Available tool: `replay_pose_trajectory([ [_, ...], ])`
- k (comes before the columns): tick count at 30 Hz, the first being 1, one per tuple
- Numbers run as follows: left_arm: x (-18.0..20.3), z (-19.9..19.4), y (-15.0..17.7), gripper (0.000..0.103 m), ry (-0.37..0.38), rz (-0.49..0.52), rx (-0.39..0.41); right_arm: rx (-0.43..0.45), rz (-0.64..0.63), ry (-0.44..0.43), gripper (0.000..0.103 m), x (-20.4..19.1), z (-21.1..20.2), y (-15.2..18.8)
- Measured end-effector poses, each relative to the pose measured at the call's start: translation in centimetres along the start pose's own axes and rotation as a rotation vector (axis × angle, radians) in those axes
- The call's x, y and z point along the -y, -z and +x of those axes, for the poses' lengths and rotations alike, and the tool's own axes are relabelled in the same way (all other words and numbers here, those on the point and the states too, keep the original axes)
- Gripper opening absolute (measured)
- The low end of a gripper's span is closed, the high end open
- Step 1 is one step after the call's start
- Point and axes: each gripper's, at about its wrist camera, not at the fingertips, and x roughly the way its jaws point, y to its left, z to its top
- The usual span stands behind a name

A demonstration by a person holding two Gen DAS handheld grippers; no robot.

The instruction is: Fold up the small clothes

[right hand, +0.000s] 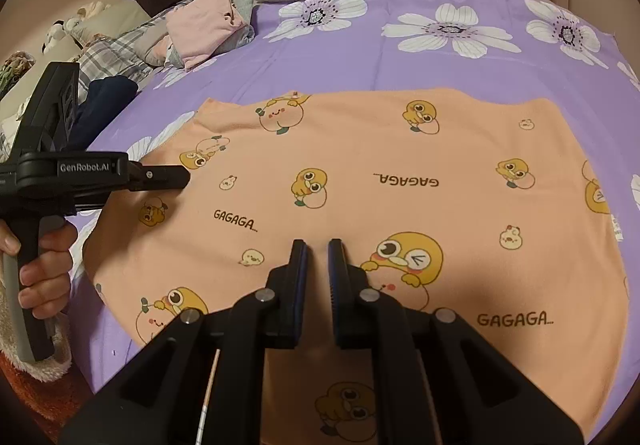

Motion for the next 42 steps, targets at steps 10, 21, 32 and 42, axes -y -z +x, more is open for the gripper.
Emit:
replay_pose_trajectory([
  [10, 1.3, -1.7, 0.1, 0.023, 0.301, -0.106, -0.038, -0.068, 0.285, -0.238, 0.007, 5.0, -0.1, -0.6],
  [21, 13.3, 1.6, 0.0, 0.025, 0.442, -0.032, -0.265, -0.063, 0.489, -0.315, 0.011, 9.5, -1.4, 0.6],
  [32, 0.3, -6.4, 0.8, 0.072, 0.106, -0.105, 0.035, -0.064, 0.484, -0.380, 0.029, 8.6, -1.1, 0.4],
  [42, -6.9, -1.8, -0.6, 0.072, 0.370, -0.213, -0.172, -0.060, 0.484, -0.391, 0.028, 9.2, -0.7, 0.4],
])
